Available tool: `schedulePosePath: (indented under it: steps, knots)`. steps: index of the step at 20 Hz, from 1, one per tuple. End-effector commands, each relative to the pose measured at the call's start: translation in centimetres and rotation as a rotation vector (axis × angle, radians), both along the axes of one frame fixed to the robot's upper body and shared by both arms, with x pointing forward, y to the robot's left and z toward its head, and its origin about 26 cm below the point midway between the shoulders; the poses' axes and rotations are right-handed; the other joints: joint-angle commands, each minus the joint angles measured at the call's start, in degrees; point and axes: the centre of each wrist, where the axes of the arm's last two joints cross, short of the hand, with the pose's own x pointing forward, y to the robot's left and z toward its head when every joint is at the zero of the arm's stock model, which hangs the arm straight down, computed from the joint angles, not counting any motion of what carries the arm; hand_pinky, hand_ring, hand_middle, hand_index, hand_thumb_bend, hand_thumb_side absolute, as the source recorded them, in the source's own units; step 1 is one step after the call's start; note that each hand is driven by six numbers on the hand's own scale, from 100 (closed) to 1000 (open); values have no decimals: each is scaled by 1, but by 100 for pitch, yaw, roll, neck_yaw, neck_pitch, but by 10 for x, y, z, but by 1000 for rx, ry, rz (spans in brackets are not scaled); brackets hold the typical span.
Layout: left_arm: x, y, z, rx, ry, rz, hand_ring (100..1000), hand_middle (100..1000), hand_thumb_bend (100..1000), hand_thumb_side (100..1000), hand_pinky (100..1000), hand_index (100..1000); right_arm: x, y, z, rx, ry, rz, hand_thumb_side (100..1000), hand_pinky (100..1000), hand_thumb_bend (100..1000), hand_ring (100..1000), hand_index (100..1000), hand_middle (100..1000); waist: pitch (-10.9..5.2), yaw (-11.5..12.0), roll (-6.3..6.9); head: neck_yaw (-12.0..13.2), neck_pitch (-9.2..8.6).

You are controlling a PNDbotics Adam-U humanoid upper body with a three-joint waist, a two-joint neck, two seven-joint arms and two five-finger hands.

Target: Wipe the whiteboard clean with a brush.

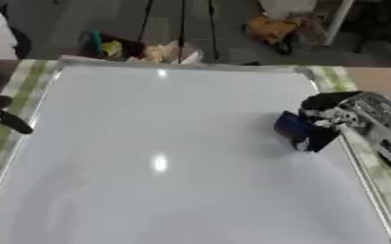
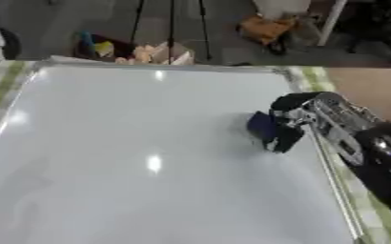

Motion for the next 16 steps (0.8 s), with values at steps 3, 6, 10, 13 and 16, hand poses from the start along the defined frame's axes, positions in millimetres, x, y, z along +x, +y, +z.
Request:
schedulePosePath:
  steps: [3, 6, 10, 13, 16]
  knots:
    - [-3, -1, 7, 5, -27, -10, 822, 698, 100, 921, 416, 629, -1, -10, 6, -18, -17, -34, 483, 757, 100, 747, 296, 414, -103, -19, 22, -13, -53]
    - [-3, -2, 7, 5, -27, -11, 822, 698, 100, 920, 416, 629, -3, -8, 3, -18, -4, -15, 479, 757, 100, 747, 296, 414, -104, -24, 24, -19, -62]
    - [-3, -2, 7, 5, -28, -12, 823, 699, 100, 921, 416, 629, -12, 0, -1, -46, 31, 49, 471, 759, 100, 748, 297, 413, -104, -25, 17, -23, -56]
    - [-3, -2, 7, 5, -29, -14, 822, 699, 100, 921, 416, 630, -19, 7, -2, -82, 58, 97, 472, 762, 100, 746, 297, 412, -104, -24, 11, -27, -48]
    - [-3, -2, 7, 5, -29, -15, 823, 699, 100, 921, 416, 629, -27, 17, 0, -112, 72, 145, 475, 760, 100, 742, 296, 409, -105, -21, 3, -36, -45]
